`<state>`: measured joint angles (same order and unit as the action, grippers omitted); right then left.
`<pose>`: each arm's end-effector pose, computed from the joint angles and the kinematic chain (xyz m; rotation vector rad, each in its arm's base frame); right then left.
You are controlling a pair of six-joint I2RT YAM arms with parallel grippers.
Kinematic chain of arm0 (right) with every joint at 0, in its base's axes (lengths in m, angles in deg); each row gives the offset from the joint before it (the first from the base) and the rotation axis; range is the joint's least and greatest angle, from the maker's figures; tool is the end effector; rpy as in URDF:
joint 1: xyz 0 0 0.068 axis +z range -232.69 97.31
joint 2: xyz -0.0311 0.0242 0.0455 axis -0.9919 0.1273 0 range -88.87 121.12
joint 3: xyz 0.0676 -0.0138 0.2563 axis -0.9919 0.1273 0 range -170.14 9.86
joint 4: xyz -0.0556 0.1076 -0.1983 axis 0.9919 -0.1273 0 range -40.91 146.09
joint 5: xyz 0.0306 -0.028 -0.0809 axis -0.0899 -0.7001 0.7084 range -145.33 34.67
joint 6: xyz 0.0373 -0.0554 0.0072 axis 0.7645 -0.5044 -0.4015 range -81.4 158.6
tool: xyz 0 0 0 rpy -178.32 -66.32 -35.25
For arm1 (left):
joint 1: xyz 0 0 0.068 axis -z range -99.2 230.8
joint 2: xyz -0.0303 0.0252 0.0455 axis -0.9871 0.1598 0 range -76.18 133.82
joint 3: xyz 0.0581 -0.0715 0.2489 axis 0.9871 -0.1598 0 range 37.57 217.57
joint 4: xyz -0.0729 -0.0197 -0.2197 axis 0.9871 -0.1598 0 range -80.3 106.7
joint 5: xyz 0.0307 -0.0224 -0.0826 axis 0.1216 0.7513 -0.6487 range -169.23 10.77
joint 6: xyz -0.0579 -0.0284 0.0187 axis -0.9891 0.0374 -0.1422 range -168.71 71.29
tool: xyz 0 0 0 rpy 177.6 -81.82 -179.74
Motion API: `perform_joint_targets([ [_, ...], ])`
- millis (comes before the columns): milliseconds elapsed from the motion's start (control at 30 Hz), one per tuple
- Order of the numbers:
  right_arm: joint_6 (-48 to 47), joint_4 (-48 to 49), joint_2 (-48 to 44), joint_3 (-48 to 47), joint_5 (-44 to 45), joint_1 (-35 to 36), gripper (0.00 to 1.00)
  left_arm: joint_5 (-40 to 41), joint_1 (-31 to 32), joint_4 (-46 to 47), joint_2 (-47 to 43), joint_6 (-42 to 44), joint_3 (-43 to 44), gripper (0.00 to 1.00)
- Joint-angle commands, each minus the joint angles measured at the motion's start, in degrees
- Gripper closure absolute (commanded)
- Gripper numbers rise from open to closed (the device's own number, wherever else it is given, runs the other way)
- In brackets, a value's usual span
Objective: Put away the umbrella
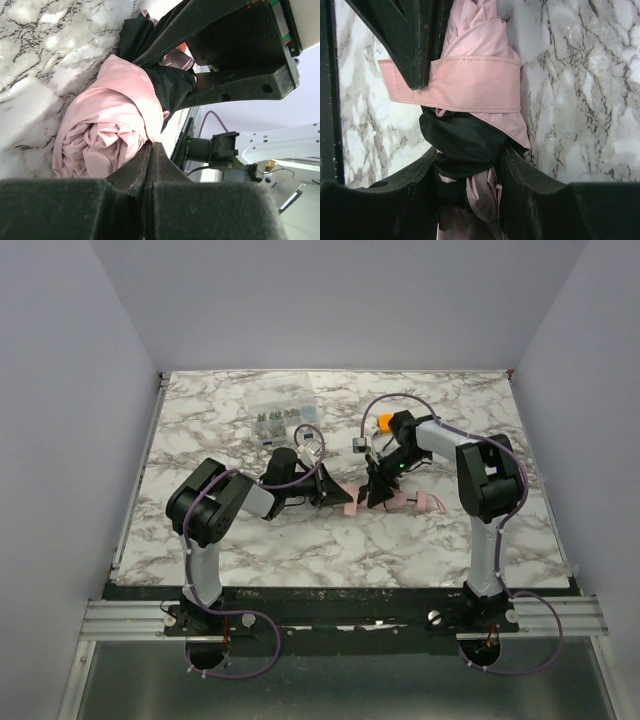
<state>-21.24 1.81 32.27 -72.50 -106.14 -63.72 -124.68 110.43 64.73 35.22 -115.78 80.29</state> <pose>0.3183 0.1534 0.1382 -1.6423 2.0518 1.1940 0.2868 -0.2068 0.1356 -0.1037 2.3167 -1.7716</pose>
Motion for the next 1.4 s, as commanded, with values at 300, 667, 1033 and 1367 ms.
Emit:
perform_joint_targets([
  [300, 5.1, -7.5, 9.6, 2.9, 8.8, 0.5, 1.0, 3.1, 1.5, -16.1, -0.9, 15.0, 2.0, 1.0],
  [667, 8.2, -8.8, 12.6, 0.2, 9.0, 0.0, 1.0, 1.8, 1.6, -18.4, -7.7, 17.4, 2.8, 1.0],
  [1033, 10.2, -7.9, 13.2, -0.4, 8.8, -0.5, 1.0, 4.5, 4.9, -22.4, -4.8, 21.1, 2.9, 1.0],
  [1367, 9.9, -7.8, 13.1, 0.0, 8.6, -0.5, 1.0, 20.0, 8.2, -30.9, -6.9, 29.4, 0.9, 0.97],
])
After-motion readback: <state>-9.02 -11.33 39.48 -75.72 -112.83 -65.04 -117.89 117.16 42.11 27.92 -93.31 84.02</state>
